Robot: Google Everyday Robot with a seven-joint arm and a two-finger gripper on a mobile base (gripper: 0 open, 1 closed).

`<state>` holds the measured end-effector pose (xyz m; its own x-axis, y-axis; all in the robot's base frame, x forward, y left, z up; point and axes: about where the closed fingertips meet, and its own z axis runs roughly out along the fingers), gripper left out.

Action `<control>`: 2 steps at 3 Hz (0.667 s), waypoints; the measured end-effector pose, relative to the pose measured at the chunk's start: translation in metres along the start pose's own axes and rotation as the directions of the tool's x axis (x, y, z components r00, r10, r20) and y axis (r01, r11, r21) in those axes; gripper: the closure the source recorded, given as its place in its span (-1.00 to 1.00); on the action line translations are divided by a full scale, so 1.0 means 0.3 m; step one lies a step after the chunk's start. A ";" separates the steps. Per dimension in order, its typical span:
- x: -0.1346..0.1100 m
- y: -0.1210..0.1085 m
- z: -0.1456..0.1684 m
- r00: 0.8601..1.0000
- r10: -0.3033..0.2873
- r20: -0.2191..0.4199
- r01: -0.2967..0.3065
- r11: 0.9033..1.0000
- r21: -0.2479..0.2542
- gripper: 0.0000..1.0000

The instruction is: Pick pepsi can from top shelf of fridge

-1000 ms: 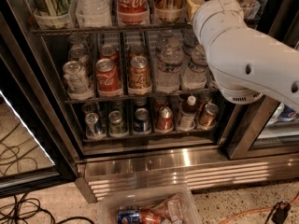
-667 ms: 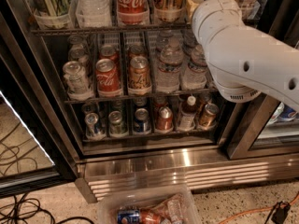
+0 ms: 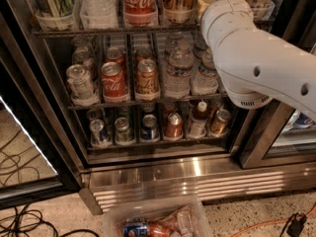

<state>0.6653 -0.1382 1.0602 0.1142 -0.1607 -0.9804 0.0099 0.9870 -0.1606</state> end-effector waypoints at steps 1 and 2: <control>-0.001 -0.001 0.000 1.000 0.000 0.000 0.000 1.000 0.000 1.00; -0.035 -0.011 0.001 1.000 0.000 0.019 0.000 1.000 -0.005 1.00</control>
Offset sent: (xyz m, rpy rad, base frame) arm 0.0006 -0.0050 0.0185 -0.0015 -0.0316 0.0157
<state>0.6645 -0.1396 1.0712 0.1327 -0.1605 -0.9781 0.0048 0.9869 -0.1613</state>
